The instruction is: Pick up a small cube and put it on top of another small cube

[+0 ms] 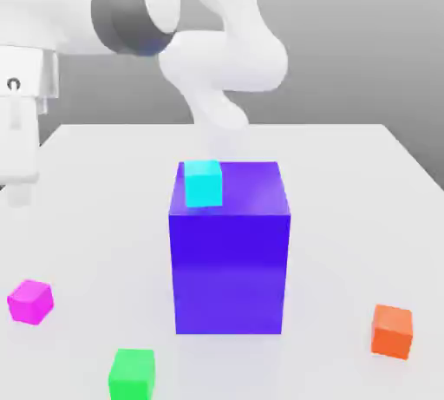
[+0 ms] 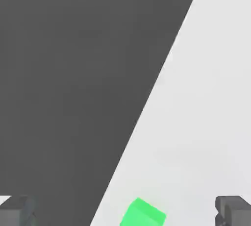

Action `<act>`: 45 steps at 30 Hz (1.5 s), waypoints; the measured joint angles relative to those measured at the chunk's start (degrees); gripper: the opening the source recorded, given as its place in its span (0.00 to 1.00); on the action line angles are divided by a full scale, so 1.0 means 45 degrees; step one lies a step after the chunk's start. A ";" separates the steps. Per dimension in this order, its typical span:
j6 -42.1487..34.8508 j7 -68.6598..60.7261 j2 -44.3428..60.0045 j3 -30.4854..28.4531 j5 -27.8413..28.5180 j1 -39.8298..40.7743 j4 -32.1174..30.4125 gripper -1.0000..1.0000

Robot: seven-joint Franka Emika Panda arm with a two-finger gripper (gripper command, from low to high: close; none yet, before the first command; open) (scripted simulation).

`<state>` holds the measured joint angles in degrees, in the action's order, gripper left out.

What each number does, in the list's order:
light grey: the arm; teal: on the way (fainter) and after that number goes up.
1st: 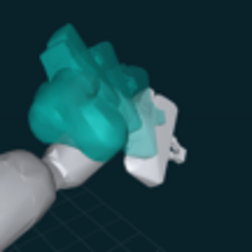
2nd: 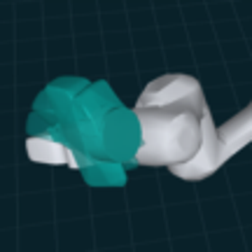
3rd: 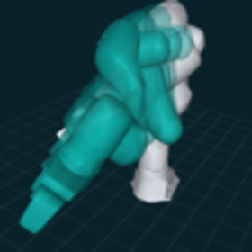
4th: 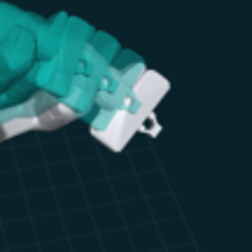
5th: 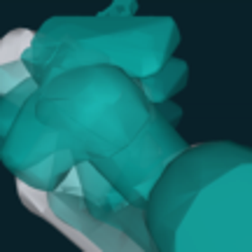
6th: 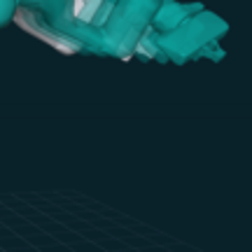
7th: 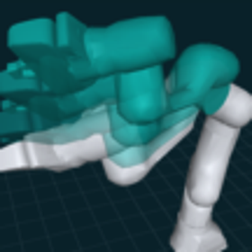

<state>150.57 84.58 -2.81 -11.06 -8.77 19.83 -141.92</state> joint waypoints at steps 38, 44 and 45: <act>0.0776 -0.2508 0.3046 0.0997 0.1227 0.1067 -0.0289 0.00; 0.0348 -0.5682 0.2885 0.1957 0.1661 0.0851 -0.0005 0.00; 0.0281 -0.6212 0.2860 0.2117 0.1727 0.0813 0.0041 0.00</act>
<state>151.84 56.63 10.05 -1.53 -1.00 23.49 -141.74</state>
